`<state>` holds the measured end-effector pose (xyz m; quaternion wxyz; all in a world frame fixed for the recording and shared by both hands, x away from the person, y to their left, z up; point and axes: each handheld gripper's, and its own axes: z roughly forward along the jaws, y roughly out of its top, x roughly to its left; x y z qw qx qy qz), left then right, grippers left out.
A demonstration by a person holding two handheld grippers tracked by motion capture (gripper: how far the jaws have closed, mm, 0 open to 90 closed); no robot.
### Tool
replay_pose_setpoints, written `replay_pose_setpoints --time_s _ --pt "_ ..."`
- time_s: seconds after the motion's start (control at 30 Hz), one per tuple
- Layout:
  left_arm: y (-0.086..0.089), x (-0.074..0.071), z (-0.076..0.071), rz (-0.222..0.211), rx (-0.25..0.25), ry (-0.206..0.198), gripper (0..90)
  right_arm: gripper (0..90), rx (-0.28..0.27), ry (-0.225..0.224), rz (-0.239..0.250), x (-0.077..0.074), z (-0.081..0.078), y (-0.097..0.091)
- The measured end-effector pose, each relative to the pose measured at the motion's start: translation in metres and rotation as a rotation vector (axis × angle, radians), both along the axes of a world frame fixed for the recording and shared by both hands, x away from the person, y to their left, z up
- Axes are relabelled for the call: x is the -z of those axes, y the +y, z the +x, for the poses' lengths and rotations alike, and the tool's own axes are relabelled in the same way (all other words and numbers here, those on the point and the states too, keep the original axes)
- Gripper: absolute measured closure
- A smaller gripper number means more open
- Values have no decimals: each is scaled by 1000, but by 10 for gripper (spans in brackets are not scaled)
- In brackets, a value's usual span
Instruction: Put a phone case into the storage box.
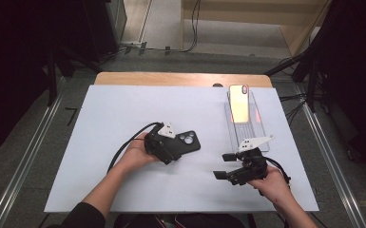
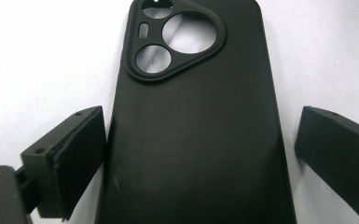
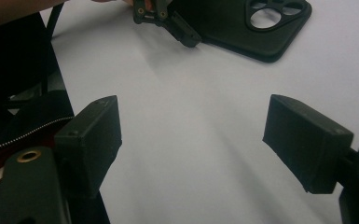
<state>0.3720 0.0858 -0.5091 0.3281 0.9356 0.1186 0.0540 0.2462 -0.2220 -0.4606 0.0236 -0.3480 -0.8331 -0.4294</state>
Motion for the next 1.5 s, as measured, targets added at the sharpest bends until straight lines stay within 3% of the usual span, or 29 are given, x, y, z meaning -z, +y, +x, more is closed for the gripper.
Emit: replay_pose_setpoints --time_s 0.13,0.47,0.6,0.77,1.17,1.3,1.5 --pt "3 -1 -1 -18 -3 -7 124 173 2 -2 -1 0 0 0" --pt "1 -3 -3 -6 -10 -7 146 173 32 -32 1 -2 0 0" --pt "1 -4 -4 -4 -15 1 147 173 56 -27 24 -5 1 -1" --pt "2 -8 -4 -21 -24 24 149 172 79 15 59 -10 3 -2" --pt "8 -42 -13 -156 -100 34 148 172 133 -4 99 -23 2 -3" --pt "11 -50 -16 -216 -175 67 148 172 149 -2 123 -29 2 0" --pt "15 -56 -23 -311 -293 112 148 173 196 -6 111 -36 3 4"
